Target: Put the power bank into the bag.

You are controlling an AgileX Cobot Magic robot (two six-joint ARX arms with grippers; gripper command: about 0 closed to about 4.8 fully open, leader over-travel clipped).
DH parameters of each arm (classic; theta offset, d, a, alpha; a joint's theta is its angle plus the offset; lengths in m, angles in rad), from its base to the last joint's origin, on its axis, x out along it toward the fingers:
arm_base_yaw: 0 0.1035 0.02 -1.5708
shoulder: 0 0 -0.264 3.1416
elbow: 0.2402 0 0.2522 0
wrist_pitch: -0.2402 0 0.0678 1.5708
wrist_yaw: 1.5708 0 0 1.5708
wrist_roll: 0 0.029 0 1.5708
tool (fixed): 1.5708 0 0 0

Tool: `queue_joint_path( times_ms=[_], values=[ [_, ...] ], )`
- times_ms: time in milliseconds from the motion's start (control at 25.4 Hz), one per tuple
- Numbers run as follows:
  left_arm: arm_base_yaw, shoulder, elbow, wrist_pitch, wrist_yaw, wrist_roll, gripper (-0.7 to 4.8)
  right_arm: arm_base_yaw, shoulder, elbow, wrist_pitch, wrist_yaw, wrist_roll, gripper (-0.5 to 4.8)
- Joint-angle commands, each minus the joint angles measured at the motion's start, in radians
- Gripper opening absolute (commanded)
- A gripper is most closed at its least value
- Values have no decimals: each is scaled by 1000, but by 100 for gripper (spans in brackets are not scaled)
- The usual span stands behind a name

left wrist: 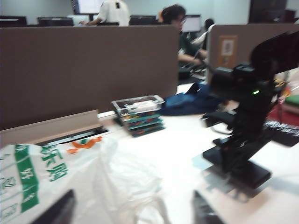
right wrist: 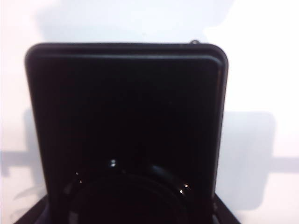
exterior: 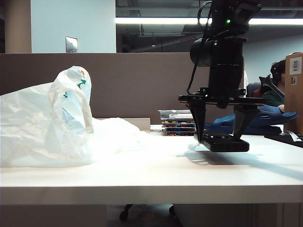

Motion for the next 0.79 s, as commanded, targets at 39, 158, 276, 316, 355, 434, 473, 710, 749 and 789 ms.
queue_joint_path(
  times_ms=[39, 158, 276, 316, 355, 434, 473, 710, 749, 789],
  values=[
    [-1, 151, 64, 44, -5, 105, 337, 3, -15, 8, 6, -32, -14, 268],
    [-2, 310, 116, 106, -1, 142, 337, 3, -16, 8, 8, -71, -21, 268],
    [-2, 496, 187, 126, 2, 211, 337, 3, -24, 8, 17, -103, -40, 268],
    [-3, 530, 201, 132, 2, 211, 337, 3, -26, 8, 19, -103, -40, 268],
    [-7, 570, 217, 142, 3, 211, 337, 3, -28, 8, 20, -106, -40, 268],
    [-23, 664, 257, 178, 3, 221, 337, 3, -38, 9, 24, -109, -44, 268],
    [-33, 697, 270, 192, 3, 240, 337, 3, -39, 9, 26, -111, -46, 268],
    [-142, 911, 379, 193, -75, 343, 337, 3, -48, 27, 44, -177, -48, 268],
    [-165, 954, 402, 194, -117, 363, 337, 3, -48, 35, 43, -181, -58, 268],
    [-171, 971, 412, 195, -136, 364, 337, 3, -48, 42, 39, -191, -68, 268]
  ],
)
